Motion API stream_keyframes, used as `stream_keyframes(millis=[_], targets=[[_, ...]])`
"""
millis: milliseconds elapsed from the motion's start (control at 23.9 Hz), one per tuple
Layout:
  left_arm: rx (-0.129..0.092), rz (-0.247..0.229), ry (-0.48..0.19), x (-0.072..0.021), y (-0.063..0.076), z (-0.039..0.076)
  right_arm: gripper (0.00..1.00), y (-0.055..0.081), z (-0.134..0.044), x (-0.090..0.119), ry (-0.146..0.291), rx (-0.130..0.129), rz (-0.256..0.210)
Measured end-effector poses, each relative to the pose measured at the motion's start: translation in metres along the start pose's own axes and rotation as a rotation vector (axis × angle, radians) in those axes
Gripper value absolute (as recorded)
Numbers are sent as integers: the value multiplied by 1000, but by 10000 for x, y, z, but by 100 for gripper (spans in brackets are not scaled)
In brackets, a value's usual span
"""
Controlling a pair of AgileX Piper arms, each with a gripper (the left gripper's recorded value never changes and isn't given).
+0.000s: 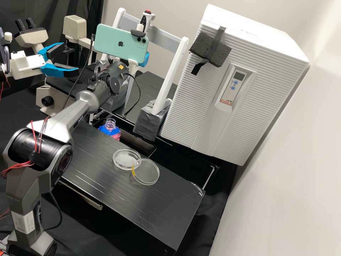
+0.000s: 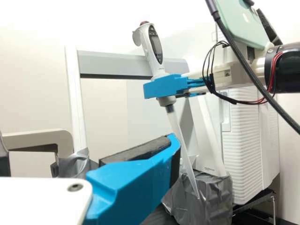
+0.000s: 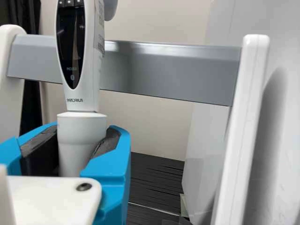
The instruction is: Use the pipette
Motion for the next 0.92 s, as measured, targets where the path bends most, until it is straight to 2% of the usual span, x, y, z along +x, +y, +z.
stream_keyframes(millis=[209,502,795,921], targets=[[0,-2,1,0,-2,-1,0,-40,-3,50,-1,1,-10],[0,-14,6,2,-18,-8,0,-113,76,152,-60,1,-36],[-2,-31,13,9,-55,-21,0,-134,82,152,-61,1,-42],[-2,-47,20,8,-69,-28,0,-168,70,153,-53,16,-50]])
